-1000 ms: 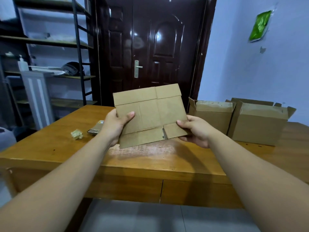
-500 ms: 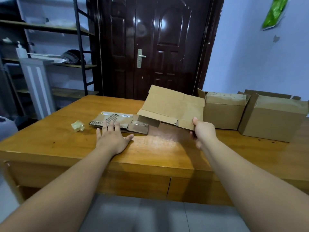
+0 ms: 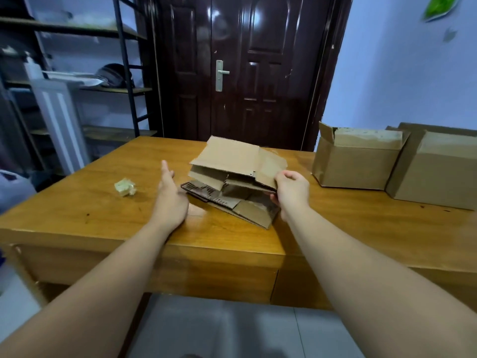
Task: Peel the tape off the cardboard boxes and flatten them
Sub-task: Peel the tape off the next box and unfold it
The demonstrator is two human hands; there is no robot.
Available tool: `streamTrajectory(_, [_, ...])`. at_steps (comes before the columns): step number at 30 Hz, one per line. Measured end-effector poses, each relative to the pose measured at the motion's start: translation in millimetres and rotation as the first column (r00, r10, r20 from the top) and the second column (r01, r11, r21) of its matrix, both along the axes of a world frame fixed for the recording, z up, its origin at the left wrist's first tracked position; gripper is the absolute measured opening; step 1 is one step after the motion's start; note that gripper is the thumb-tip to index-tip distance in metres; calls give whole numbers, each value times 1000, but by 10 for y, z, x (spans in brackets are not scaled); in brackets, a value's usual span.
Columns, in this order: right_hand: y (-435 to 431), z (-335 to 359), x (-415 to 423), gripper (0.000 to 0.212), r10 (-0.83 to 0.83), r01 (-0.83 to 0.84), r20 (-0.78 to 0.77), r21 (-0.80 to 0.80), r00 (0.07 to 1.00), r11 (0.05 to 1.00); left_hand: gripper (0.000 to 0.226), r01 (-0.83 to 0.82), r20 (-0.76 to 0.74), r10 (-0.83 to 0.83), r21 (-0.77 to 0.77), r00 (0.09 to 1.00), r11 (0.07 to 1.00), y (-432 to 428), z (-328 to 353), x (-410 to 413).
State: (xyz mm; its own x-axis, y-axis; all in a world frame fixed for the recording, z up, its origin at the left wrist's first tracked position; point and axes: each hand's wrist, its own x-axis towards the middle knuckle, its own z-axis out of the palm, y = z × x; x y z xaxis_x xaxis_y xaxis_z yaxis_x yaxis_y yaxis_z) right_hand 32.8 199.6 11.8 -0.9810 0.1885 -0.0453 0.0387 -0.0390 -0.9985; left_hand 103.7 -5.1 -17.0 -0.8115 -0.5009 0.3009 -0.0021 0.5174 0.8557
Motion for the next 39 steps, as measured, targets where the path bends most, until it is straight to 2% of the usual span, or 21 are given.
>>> streamTrajectory(1, [-27, -16, 1, 9, -3, 3, -1, 44, 1000, 999, 77, -33, 27, 33, 14, 999, 999, -25, -7, -18])
streamTrajectory(3, [-61, -63, -5, 9, -22, 20, 14, 109, 1000, 994, 66, -39, 141, 49, -75, 989, 996, -43, -45, -65])
streamTrajectory(5, [-70, -105, 11, 10, -31, 25, 33, 161, 999, 987, 59, -6, 264, 74, -249, 962, 969, -20, -68, -110])
streamTrajectory(7, [-59, -108, 50, 9, -41, 34, 18, 278, 999, 960, 54, 41, 344, 132, -451, 930, 891, 16, -74, -135])
streamTrajectory(9, [-31, -90, 90, 15, -22, 28, -18, 428, 1000, 903, 49, 61, 361, 178, -561, 915, 825, 42, -82, -147])
streamTrajectory(11, [-17, -66, 141, 25, 21, 5, -40, 549, 999, 836, 47, 54, 344, 198, -602, 918, 797, 64, -86, -138])
streamTrajectory(15, [-49, -70, 206, 46, 105, -111, 55, 746, 993, 656, 47, -36, 228, 206, -583, 952, 812, 76, -71, -111])
streamTrajectory(17, [-78, -102, 234, 47, 133, -170, 115, 818, 984, 549, 43, -98, 173, 198, -463, 965, 881, 49, -67, -91])
streamTrajectory(19, [-104, -154, 258, 47, 165, -207, 145, 857, 976, 471, 38, -140, 109, 176, -276, 978, 951, 16, -65, -66])
streamTrajectory(21, [-116, -231, 249, 50, 207, -219, 148, 898, 967, 381, 31, -140, 41, 147, -143, 988, 980, 10, -51, -30])
streamTrajectory(24, [-129, -270, 245, 54, 233, -197, 135, 943, 963, 266, 37, 5, -5, -6, -184, 1000, 983, 44, -9, 44])
streamTrajectory(26, [-152, -263, 255, 56, 230, -182, 130, 957, 964, 224, 49, 123, 97, -95, -350, 991, 929, 68, -9, 76])
streamTrajectory(28, [-197, -259, 266, 57, 235, -148, 95, 965, 967, 218, 56, 178, 233, -43, -598, 972, 782, 84, -37, 65])
streamTrajectory(30, [-246, -279, 257, 57, 241, -105, 42, 961, 970, 257, 51, 187, 273, 22, -714, 962, 674, 100, -63, 29])
streamTrajectory(33, [-356, -332, 198, 53, 287, -74, -48, 913, 957, 401, 40, 100, 199, 74, -739, 977, 667, 98, -98, 3])
streamTrajectory(35, [-466, -342, 142, 60, 369, -136, -58, 868, 927, 477, 40, 45, 180, 131, -735, 975, 677, 84, -122, -22])
streamTrajectory(37, [-579, -337, 80, 74, 483, -243, 9, 873, 876, 423, 42, 59, 252, 165, -693, 954, 718, 62, -126, -71])
streamTrajectory(39, [-668, -335, 17, 73, 560, -284, 56, 901, 827, 329, 45, 106, 351, 162, -633, 922, 767, 51, -125, -115])
